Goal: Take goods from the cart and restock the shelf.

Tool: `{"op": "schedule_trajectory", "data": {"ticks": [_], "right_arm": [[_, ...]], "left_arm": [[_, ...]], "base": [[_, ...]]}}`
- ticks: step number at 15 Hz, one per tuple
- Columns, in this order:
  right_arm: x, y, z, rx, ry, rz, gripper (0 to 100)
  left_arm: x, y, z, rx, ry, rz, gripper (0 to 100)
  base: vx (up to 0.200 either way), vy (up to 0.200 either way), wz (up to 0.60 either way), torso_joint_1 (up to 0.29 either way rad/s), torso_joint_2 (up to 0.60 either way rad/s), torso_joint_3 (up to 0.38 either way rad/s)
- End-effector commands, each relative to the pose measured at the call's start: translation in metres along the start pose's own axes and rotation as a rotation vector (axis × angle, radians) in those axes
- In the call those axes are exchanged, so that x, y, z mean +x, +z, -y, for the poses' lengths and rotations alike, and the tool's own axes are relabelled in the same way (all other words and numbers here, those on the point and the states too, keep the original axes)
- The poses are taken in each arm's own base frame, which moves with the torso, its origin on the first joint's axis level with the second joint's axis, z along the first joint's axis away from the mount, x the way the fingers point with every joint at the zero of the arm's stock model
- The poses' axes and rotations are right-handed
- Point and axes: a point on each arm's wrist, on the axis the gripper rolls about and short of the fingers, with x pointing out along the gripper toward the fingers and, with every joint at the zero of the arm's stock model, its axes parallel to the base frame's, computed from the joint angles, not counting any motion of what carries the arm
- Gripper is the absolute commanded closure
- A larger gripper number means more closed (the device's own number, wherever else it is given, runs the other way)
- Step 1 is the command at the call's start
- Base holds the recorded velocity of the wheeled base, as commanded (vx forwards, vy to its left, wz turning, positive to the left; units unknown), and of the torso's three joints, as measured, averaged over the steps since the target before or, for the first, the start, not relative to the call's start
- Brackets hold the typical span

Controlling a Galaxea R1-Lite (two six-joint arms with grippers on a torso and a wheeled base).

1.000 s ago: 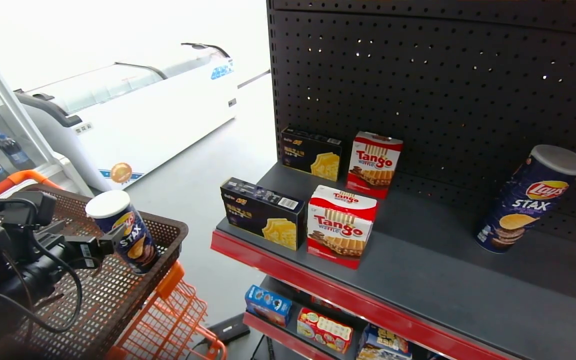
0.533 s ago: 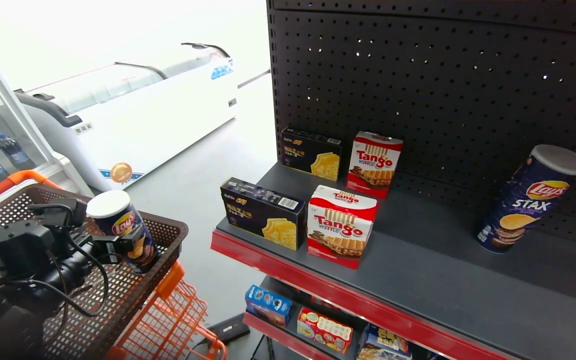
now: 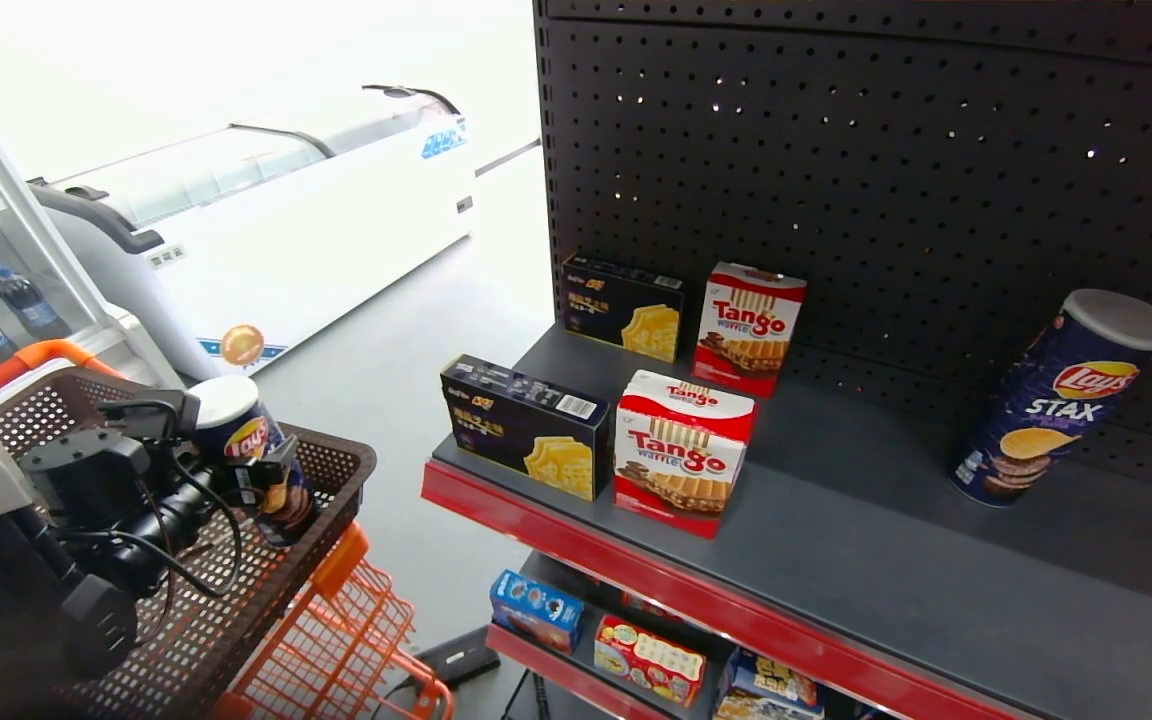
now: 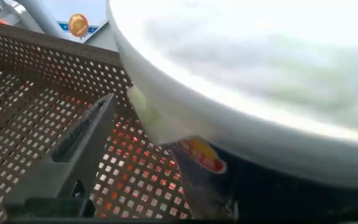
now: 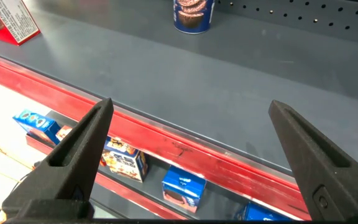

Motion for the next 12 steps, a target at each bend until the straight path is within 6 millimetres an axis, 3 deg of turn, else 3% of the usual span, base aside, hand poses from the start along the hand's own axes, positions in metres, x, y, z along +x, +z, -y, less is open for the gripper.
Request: {"op": "schedule_trajectory", "data": {"ticks": [1, 2, 6, 8, 11, 12], "right_arm": [[0.000, 0.000, 0.000, 0.001, 0.000, -0.002, 0], [0.000, 0.000, 0.000, 0.001, 0.000, -0.002, 0], [0.000, 0.000, 0.000, 0.001, 0.000, -0.002, 0], [0.000, 0.000, 0.000, 0.001, 0.000, -0.002, 0], [0.000, 0.000, 0.000, 0.001, 0.000, -0.002, 0], [0.000, 0.000, 0.000, 0.001, 0.000, -0.002, 0]], "left_arm": [[0.012, -0.005, 0.002, 0.000, -0.010, 0.006, 0], [0.013, -0.005, 0.003, 0.001, -0.012, 0.011, 100], [0.019, 0.007, 0.016, 0.009, -0.048, 0.061, 100], [0.014, 0.027, 0.025, 0.016, -0.072, 0.118, 100], [-0.013, 0.080, 0.043, 0.063, -0.120, 0.258, 100], [-0.016, 0.084, 0.044, 0.063, -0.123, 0.269, 100]], "base": [[0.000, 0.000, 0.00, 0.000, 0.00, 0.000], [0.000, 0.000, 0.00, 0.000, 0.00, 0.000], [0.000, 0.000, 0.00, 0.000, 0.00, 0.000], [0.000, 0.000, 0.00, 0.000, 0.00, 0.000], [0.000, 0.000, 0.00, 0.000, 0.00, 0.000], [0.000, 0.000, 0.00, 0.000, 0.00, 0.000]]}}
